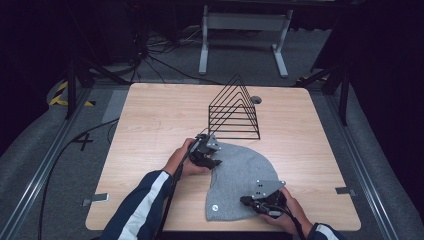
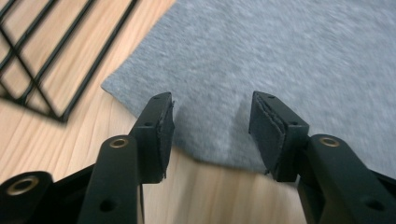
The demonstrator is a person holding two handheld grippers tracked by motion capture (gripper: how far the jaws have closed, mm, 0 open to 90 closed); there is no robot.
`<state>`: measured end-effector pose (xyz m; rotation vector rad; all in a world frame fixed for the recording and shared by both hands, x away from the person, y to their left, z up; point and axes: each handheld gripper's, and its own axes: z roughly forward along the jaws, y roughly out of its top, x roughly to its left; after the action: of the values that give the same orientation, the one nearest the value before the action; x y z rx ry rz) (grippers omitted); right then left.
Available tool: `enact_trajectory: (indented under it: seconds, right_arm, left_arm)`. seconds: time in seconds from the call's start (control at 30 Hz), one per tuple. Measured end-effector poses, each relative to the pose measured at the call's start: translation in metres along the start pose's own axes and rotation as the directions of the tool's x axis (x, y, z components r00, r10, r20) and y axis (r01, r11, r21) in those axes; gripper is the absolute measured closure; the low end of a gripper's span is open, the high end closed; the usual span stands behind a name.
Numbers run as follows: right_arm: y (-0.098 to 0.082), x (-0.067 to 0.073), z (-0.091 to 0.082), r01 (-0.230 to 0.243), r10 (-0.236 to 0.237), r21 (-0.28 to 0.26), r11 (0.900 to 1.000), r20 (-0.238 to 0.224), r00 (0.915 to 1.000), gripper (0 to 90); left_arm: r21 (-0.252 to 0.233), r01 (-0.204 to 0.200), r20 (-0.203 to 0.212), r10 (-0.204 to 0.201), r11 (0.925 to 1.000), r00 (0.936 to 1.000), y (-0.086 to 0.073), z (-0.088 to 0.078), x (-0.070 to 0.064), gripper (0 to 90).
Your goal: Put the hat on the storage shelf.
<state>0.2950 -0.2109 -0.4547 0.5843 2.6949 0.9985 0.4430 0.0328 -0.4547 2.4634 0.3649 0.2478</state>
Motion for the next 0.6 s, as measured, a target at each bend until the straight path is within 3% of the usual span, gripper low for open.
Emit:
enact_trajectory:
  seconds: [0.07,0.17,0.27,0.4,0.43,0.47,0.53,0.6]
  right_arm:
    - [-0.004,-0.007,-0.002,-0.028,0.028,0.007,1.000,0.019,0.9994,89.7]
    - [-0.006,-0.014,-0.006,-0.028,0.025,0.033,0.999,0.097,0.9950,89.7]
    - [-0.008,-0.028,-0.007,-0.062,0.056,0.038,0.997,0.150,0.9871,89.7]
    - [-0.007,-0.049,-0.004,-0.086,0.075,0.040,0.995,0.223,0.9719,89.7]
    - [-0.007,-0.054,-0.003,-0.090,0.079,0.039,0.995,0.232,0.9696,89.7]
    - [-0.006,-0.064,-0.002,-0.093,0.079,0.041,0.995,0.264,0.9614,89.7]
    - [-0.005,-0.072,-0.001,-0.098,0.083,0.039,0.994,0.274,0.9580,89.7]
    - [-0.003,-0.085,0.003,-0.111,0.095,0.036,0.993,0.310,0.9459,89.7]
  left_arm:
    - [0.018,-0.002,0.006,0.002,0.9998,1.0000,-0.009,-0.009,-0.006,51.2]
    - [0.027,-0.029,0.026,0.028,0.9992,0.9993,-0.020,-0.020,-0.021,52.9]
    - [0.037,-0.033,0.049,0.032,0.9988,0.9983,-0.029,-0.029,-0.041,53.8]
    - [0.003,-0.014,0.106,0.014,0.9999,0.9942,-0.035,-0.031,-0.062,54.4]
    - [-0.003,-0.006,0.113,0.006,1.0000,0.9936,-0.035,-0.031,-0.069,54.5]
    - [0.002,-0.004,0.120,0.003,1.0000,0.9928,-0.033,-0.031,-0.073,54.5]
    - [0.002,-0.002,0.123,0.002,1.0000,0.9924,-0.032,-0.030,-0.077,54.4]
    - [-0.012,-0.002,0.133,0.004,0.9999,0.9911,-0.028,-0.026,-0.083,54.7]
